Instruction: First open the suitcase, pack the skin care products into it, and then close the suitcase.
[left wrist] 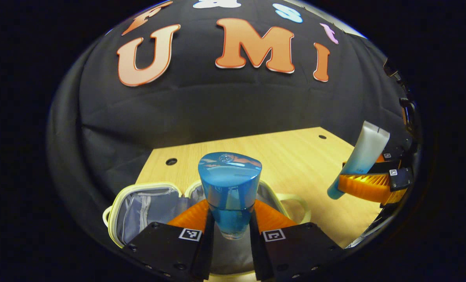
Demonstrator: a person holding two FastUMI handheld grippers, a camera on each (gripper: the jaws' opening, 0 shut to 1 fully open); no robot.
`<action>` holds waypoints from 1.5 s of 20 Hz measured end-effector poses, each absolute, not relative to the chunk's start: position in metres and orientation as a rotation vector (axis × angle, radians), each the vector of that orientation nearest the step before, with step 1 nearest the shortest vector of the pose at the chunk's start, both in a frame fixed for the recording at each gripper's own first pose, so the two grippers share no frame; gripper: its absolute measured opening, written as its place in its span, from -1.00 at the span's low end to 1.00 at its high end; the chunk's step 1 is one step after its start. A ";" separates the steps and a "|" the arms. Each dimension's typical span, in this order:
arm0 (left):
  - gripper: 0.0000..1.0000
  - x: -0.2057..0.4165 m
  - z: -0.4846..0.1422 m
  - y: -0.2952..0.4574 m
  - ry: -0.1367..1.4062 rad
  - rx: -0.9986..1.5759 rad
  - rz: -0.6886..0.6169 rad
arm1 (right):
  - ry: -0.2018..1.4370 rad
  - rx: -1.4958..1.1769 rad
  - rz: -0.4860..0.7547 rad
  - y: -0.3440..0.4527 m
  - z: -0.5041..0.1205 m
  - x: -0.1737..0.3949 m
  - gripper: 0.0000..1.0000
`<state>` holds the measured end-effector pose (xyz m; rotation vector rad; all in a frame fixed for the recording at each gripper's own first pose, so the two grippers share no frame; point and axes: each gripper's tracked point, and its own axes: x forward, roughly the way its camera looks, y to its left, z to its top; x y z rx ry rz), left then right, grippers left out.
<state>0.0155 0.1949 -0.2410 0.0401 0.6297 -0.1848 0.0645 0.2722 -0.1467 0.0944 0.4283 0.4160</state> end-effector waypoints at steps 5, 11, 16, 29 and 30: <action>-0.16 0.014 -0.297 0.208 0.799 0.042 -0.216 | 0.466 0.112 0.405 0.296 -0.164 0.066 -0.22; -0.16 -0.002 -0.336 0.205 1.002 0.042 -0.265 | 0.503 0.151 0.407 0.318 -0.182 0.070 -0.22; -0.17 -0.001 -0.357 0.201 1.092 0.027 -0.250 | 0.544 0.172 0.420 0.331 -0.201 0.076 -0.22; 0.10 0.019 -0.372 0.211 1.105 0.014 -0.169 | 0.721 0.299 0.474 0.361 -0.241 0.094 -0.22; 0.14 0.018 -0.363 0.214 1.086 0.007 -0.162 | 0.732 0.300 0.480 0.364 -0.243 0.095 -0.22</action>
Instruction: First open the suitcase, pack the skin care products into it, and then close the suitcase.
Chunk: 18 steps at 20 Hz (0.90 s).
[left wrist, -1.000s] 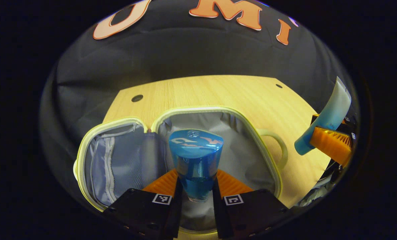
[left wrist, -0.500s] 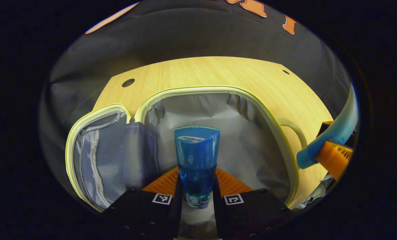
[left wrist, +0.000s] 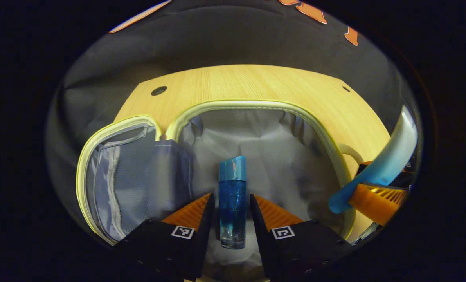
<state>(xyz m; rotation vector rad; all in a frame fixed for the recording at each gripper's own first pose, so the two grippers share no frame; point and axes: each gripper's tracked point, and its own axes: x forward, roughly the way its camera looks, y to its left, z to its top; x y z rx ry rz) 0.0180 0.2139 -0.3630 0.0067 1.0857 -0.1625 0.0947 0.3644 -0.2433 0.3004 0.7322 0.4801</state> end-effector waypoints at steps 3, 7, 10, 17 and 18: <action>0.27 0.016 -0.331 0.229 0.998 0.007 -0.143 | 0.778 0.304 0.489 0.365 -0.248 0.089 -0.22; 0.55 0.015 -0.289 0.275 0.866 0.066 -0.065 | 0.843 0.288 0.440 0.361 -0.257 0.085 -0.22; 0.69 0.002 -0.267 0.318 0.828 0.060 0.026 | 0.887 0.309 0.408 0.358 -0.254 0.082 -0.22; 0.76 -0.041 -0.266 0.421 0.823 -0.018 0.256 | 0.938 0.308 0.311 0.354 -0.255 0.081 -0.14; 0.76 -0.046 -0.268 0.432 0.817 -0.037 0.285 | 0.939 0.303 0.302 0.353 -0.255 0.081 -0.27</action>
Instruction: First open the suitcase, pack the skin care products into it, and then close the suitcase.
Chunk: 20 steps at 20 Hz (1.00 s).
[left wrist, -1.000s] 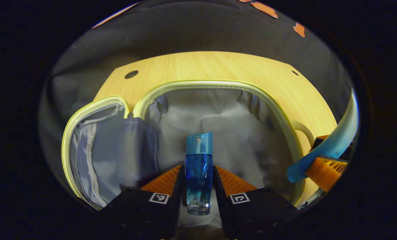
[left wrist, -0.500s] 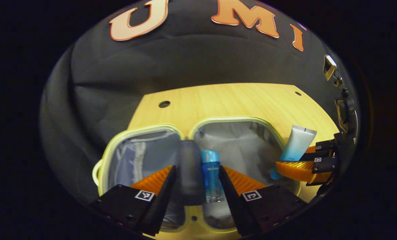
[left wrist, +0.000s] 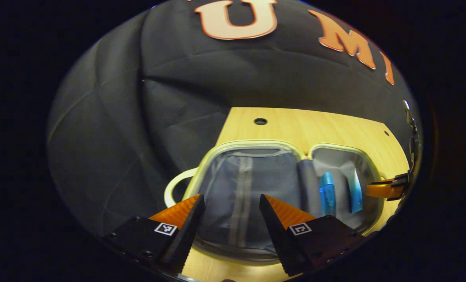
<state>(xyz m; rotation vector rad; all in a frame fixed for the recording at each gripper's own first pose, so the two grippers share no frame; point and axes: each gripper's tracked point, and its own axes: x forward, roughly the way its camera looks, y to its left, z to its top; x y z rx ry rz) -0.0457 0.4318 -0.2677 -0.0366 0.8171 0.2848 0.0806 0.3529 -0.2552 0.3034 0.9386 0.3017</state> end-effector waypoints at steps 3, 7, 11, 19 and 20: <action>0.77 -0.059 -0.281 0.474 0.816 -0.093 0.360 | 0.900 0.300 0.290 0.344 -0.244 0.082 0.11; 0.77 -0.074 -0.300 0.509 0.829 -0.138 0.446 | 0.842 0.265 0.224 0.314 -0.226 0.083 0.35; 0.77 -0.078 -0.314 0.532 0.819 -0.205 0.491 | 0.785 0.238 0.174 0.283 -0.203 0.079 0.77; 0.81 -0.054 -0.357 0.562 0.894 -0.259 0.492 | 0.676 0.072 0.095 0.228 -0.168 0.068 0.87; 0.76 -0.051 -0.359 0.563 0.907 -0.271 0.479 | 0.667 0.070 0.086 0.223 -0.164 0.067 0.87</action>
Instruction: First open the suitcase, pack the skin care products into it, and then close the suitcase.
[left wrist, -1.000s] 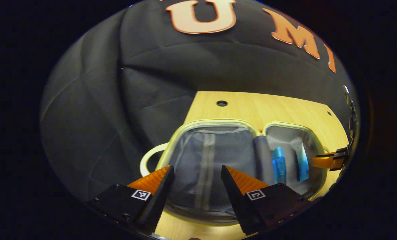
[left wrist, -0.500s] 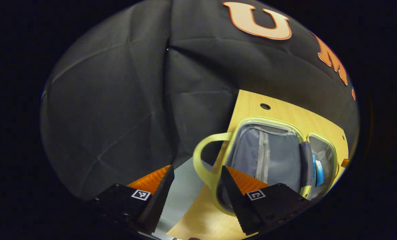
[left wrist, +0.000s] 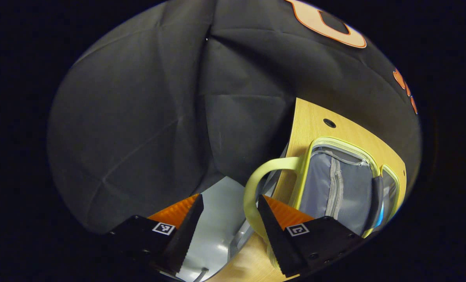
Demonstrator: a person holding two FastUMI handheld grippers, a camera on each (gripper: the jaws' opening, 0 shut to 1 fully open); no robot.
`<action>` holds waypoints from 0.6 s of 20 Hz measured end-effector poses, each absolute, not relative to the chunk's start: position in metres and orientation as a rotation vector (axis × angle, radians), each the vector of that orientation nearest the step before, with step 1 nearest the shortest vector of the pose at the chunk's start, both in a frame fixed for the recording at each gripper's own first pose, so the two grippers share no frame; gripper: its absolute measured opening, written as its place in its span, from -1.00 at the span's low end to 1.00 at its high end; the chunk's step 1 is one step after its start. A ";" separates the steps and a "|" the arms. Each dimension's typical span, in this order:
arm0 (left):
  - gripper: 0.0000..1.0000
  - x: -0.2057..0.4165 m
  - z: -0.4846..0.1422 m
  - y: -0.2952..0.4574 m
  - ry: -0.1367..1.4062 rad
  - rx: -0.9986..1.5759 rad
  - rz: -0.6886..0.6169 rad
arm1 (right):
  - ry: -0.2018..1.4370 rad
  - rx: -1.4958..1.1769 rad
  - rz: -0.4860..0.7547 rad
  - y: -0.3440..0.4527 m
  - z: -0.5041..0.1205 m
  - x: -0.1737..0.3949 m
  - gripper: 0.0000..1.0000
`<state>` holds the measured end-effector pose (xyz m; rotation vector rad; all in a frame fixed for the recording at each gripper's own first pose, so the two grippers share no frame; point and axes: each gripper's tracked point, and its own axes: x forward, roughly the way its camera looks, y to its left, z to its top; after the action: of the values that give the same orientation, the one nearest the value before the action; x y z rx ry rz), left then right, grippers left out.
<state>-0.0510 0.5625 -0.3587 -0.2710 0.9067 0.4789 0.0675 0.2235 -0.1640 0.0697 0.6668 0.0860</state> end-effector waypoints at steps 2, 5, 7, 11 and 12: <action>0.53 -0.043 -0.366 0.555 0.932 -0.315 0.440 | 0.649 0.071 0.067 0.215 -0.163 0.070 0.87; -0.02 -0.033 -0.383 0.544 0.964 -0.368 0.367 | 0.637 0.058 0.056 0.198 -0.157 0.069 0.88; -0.58 -0.037 -0.382 0.543 1.006 -0.355 0.382 | 0.623 0.055 0.048 0.192 -0.155 0.070 0.89; -0.75 -0.028 -0.346 0.542 0.926 -0.283 0.366 | 0.567 0.031 0.036 0.176 -0.145 0.068 0.89; -0.75 -0.026 -0.337 0.539 0.914 -0.266 0.356 | 0.544 0.008 0.034 0.171 -0.141 0.069 0.89</action>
<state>-0.0258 0.5387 -0.3366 -0.2655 0.9139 0.3565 0.0695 0.1709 -0.1412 0.0080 0.5441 0.0340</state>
